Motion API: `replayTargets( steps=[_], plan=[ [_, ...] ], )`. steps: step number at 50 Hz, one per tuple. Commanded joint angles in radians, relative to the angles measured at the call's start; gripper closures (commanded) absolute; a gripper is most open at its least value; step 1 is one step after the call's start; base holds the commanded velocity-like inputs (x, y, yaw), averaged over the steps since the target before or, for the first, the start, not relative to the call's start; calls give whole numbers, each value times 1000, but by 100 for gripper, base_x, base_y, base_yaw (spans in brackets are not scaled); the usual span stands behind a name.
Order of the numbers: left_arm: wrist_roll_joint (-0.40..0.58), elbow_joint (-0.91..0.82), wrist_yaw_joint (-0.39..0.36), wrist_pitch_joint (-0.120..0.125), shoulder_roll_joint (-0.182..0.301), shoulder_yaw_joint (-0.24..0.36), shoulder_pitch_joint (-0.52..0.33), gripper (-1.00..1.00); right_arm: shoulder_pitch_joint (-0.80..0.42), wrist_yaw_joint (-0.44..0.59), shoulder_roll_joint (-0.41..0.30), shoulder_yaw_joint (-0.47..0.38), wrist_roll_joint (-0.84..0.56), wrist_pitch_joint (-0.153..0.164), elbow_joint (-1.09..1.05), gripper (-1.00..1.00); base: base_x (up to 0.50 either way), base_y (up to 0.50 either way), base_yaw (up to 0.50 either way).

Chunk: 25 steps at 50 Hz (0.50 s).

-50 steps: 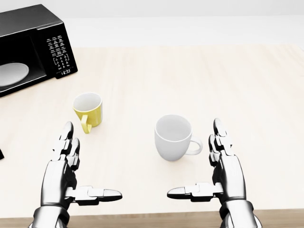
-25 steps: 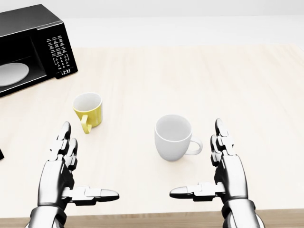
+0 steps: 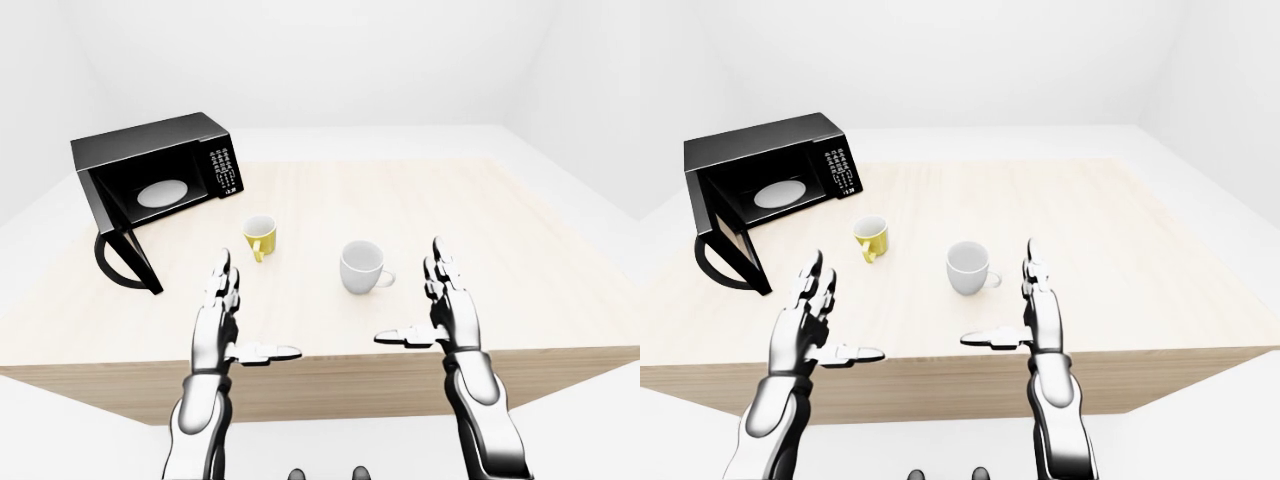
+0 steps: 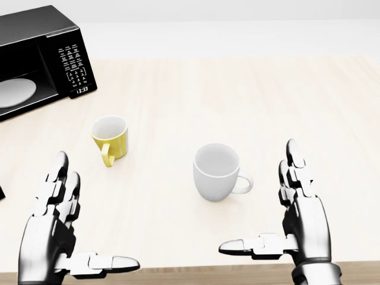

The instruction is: Close the microwave.

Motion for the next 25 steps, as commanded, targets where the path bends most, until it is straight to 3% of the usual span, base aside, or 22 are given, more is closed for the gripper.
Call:
replayTargets(
  steps=[1,13,25],
  plan=[
    [-14,-266,-37,12,-11,2,167,-100,105,12,10,2,-13,27,-234,-100,0,0,0],
    [-27,-365,-84,-21,-25,10,252,-100,163,-1,15,28,-63,27,-320,-100,0,0,0],
    [-36,-384,-94,-12,-32,16,255,-100,156,-6,13,34,-71,27,-303,-100,0,0,0]
  ],
)
